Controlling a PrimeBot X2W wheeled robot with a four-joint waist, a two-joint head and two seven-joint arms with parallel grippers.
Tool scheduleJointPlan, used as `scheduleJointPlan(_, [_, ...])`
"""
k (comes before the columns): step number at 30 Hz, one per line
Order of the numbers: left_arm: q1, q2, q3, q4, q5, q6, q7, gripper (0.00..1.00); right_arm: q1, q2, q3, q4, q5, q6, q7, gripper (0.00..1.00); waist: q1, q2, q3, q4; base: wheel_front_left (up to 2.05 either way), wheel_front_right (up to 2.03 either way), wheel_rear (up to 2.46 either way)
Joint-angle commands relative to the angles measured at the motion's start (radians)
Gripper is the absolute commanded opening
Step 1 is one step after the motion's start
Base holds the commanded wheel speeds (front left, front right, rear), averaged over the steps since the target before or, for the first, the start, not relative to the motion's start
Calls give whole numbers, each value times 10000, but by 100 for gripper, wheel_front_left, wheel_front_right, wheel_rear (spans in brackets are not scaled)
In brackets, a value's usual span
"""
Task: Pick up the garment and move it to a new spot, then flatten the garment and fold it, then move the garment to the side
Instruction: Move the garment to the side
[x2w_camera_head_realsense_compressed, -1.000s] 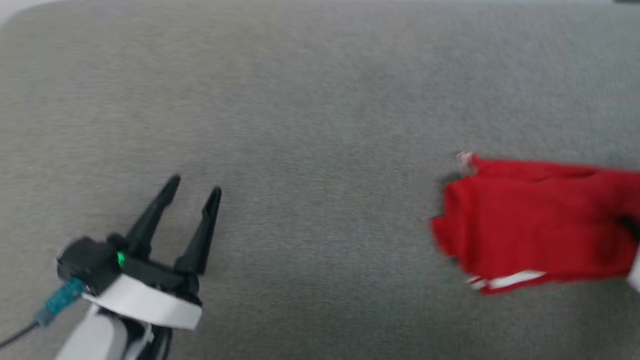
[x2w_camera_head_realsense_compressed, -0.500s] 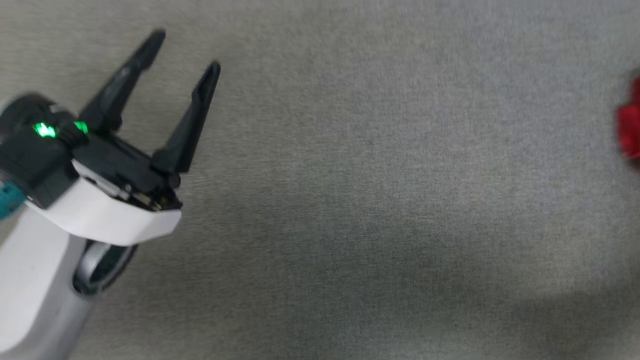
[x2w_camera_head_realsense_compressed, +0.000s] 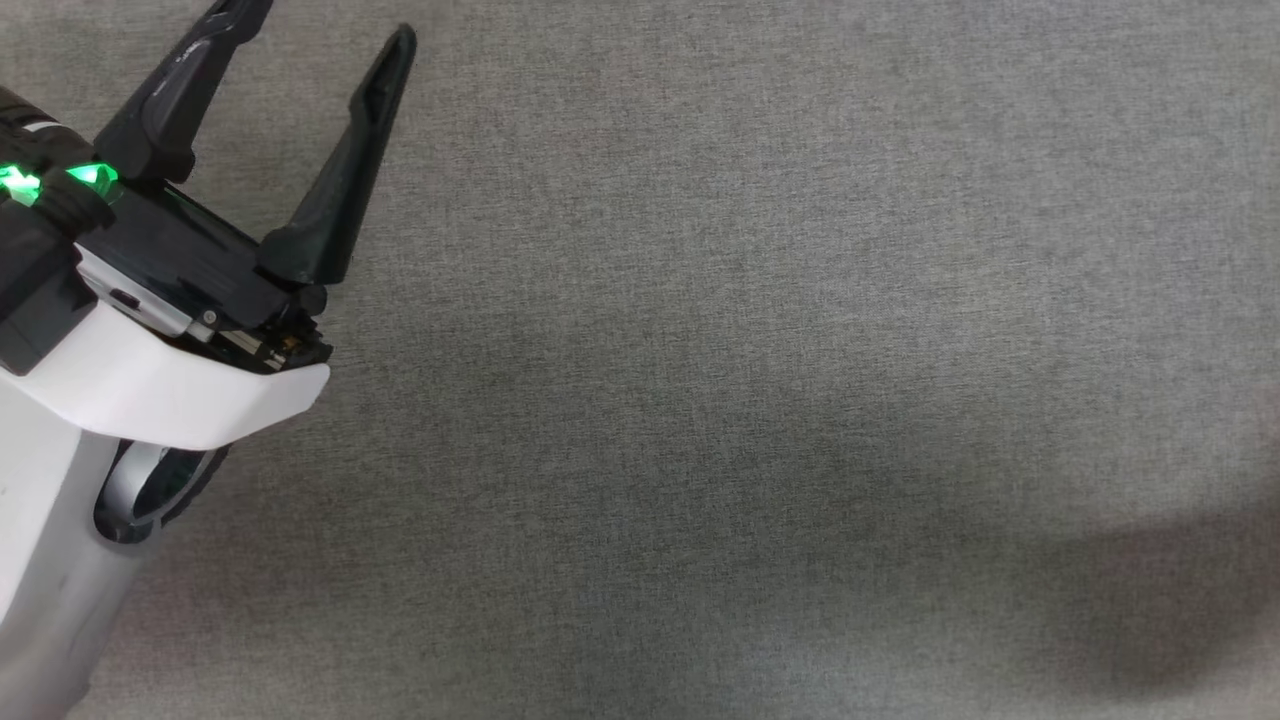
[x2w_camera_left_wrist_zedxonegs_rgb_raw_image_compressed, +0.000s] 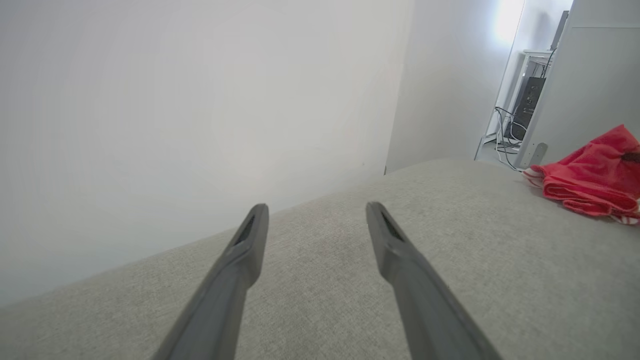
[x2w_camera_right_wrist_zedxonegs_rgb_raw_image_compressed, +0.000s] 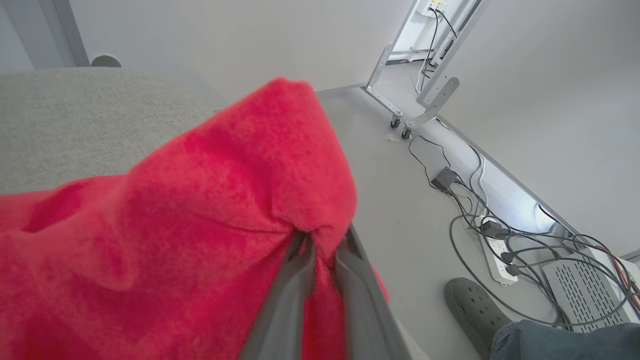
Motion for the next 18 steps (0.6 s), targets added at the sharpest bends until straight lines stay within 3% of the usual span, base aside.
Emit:
scheduleJointPlan(1, [-47, -19, 20, -30, -83, 25, -50, 100, -86, 42, -42, 197, -216, -4, -185, 44, 0, 0, -30, 44, 0, 0, 0])
scheduleJointPlan(2, [-10, -43, 10, -14, -76, 25, -50, 100, -73, 28, -33, 284, -279, -5, -279, 80, 0, 0, -64, 61, 0, 0, 0])
scheduleJointPlan(3, [30, -63, -2, 7, -62, 25, -50, 100, -45, -26, 26, 374, -342, -4, -380, 100, 0, 0, -97, 73, 0, 0, 0])
scheduleJointPlan(12, [456, -570, 87, 300, -83, 25, -50, 100, 328, -482, 535, 1055, -349, -5, -814, 100, 0, 0, -839, 307, 0, 0, 0])
scheduleJointPlan(18, [1534, -1280, 337, 927, 54, 25, -50, 100, 1143, -745, 2347, 1383, -67, -5, -1198, 100, 0, 0, -2233, 687, 0, 0, 0])
